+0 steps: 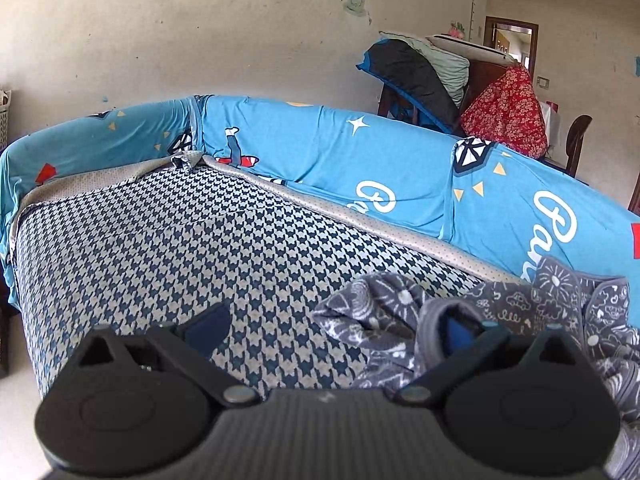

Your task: Fold clothes

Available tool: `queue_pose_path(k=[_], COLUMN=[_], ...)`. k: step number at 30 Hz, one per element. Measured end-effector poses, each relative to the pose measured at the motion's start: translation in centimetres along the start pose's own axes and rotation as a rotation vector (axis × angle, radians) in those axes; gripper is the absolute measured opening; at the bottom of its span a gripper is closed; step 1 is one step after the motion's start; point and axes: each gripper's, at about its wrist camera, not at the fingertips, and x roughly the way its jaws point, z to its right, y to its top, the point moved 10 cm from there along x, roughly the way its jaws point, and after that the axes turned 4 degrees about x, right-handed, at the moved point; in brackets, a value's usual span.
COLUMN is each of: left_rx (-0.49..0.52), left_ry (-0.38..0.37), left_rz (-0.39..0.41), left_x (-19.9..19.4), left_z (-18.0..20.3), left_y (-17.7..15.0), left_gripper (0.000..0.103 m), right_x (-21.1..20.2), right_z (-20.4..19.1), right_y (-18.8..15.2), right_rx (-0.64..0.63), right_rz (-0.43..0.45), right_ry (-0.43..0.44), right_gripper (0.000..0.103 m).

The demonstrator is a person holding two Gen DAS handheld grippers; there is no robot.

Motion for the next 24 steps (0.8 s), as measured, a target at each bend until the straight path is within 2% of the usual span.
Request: queue_pose_path(k=[4, 9, 10, 11, 12, 14, 19, 24], left_rx=[-0.006, -0.021, -0.023, -0.025, -0.027, -0.029, -0.039, -0.032], left_ry=[0.002, 0.003, 0.005, 0.007, 0.008, 0.012, 0.015, -0.006], left_rz=[-0.005, -0.008, -0.009, -0.01, -0.011, -0.015, -0.01, -0.003], left_x=[0.3, 0.3, 0.3, 0.3, 0.3, 0.3, -0.2, -1.3], left_z=[0.2, 0.0, 0.0, -0.1, -0.1, -0.2, -0.1, 0.2], left_y=[0.2, 0.3, 0.3, 0.3, 0.3, 0.3, 0.2, -0.3], left_gripper=[0.103, 0.103, 0.103, 0.103, 0.103, 0.103, 0.103, 0.103], right_x=[1.1, 1.4, 1.2, 1.1, 0.9, 0.4, -1.5, -5.4], right_z=[-0.3, -0.3, -0.3, -0.4, -0.5, -0.7, -0.2, 0.4], right_y=[0.1, 0.6, 0.8, 0.9, 1.1, 1.6, 3.8, 5.6], right_rx=[-0.008, -0.038, -0.047, -0.057, -0.069, -0.089, -0.071, -0.096], right_rz=[0.007, 0.058, 0.073, 0.088, 0.1, 0.124, 0.185, 0.25], right_ry=[-0.014, -0.046, -0.046, -0.047, -0.049, -0.065, -0.081, -0.103], right_gripper=[0.073, 0.071, 0.067, 0.055, 0.036, 0.023, 0.019, 0.018])
